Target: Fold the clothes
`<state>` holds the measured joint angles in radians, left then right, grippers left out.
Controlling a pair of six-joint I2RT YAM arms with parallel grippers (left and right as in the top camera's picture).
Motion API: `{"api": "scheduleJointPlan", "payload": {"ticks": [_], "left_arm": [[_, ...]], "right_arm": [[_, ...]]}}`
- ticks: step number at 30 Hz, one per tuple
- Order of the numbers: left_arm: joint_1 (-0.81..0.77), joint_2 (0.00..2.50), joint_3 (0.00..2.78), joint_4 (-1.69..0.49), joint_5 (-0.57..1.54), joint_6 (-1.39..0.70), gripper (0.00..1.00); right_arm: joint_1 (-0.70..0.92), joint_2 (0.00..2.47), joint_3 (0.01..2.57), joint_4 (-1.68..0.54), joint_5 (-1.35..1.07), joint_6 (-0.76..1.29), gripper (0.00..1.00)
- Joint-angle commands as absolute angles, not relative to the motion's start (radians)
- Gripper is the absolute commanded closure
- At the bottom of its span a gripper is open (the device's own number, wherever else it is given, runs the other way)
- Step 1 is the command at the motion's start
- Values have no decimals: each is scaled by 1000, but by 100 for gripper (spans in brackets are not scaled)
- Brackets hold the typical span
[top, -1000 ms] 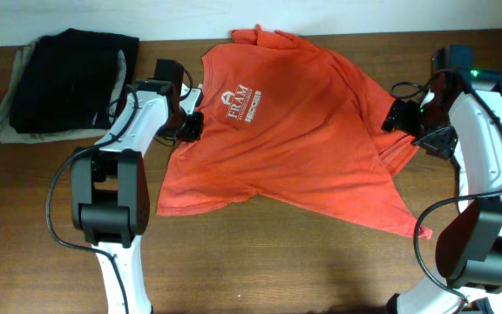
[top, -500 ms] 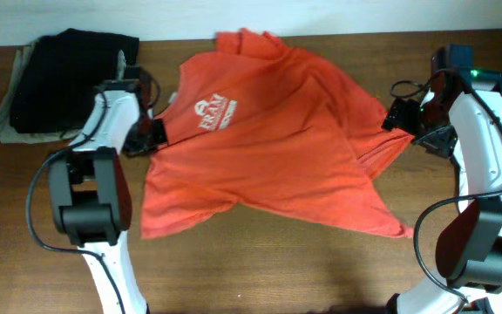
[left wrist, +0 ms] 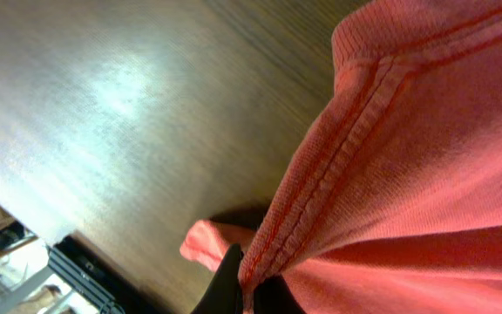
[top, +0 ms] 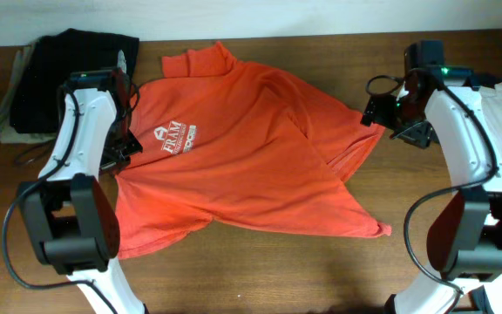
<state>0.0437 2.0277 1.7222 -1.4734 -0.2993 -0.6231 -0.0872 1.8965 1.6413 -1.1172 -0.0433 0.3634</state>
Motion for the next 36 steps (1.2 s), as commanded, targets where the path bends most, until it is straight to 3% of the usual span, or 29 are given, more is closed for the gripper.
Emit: {"api": "scheduleJointPlan", "payload": {"ticks": [1,2,3,4,5,6,8,21,28,30,36], "left_arm": [[49,1970,1716,-1496,-345,-687,99],[49,1971,1715,-1505,-345,-682,97],[49,1971,1715,-1511,-345,-671,73],[49,1971,1714,-1511,-345,-657,59],[49,1971,1714,-1512,-345,-657,51],[48,1971,1713,-1512,-345,-657,25],[49,1971,1713,-1511,-345,-657,1],[49,1971,1704,-1471,-336,-658,1],[48,1971,1704,-1457,-307,-658,1],[48,1971,1704,-1454,-307,-658,1],[48,1971,1704,-1448,-306,-658,1]], "right_arm": [[-91,1954,1636,-1104,-42,374,3],[-91,1966,1636,-1094,-47,374,3],[-91,1977,1636,-1082,-49,374,3],[-91,1988,1636,-1067,-50,374,3],[-92,1996,1636,-1055,-50,374,3],[-92,1999,1636,-1048,-50,374,3],[-92,2004,1636,-1039,-50,374,3],[-91,2006,1636,-930,-49,376,4],[-92,2077,1636,-899,-41,375,14],[-92,2105,1636,-893,-41,375,22],[-93,2173,1636,-854,9,374,22]]}}
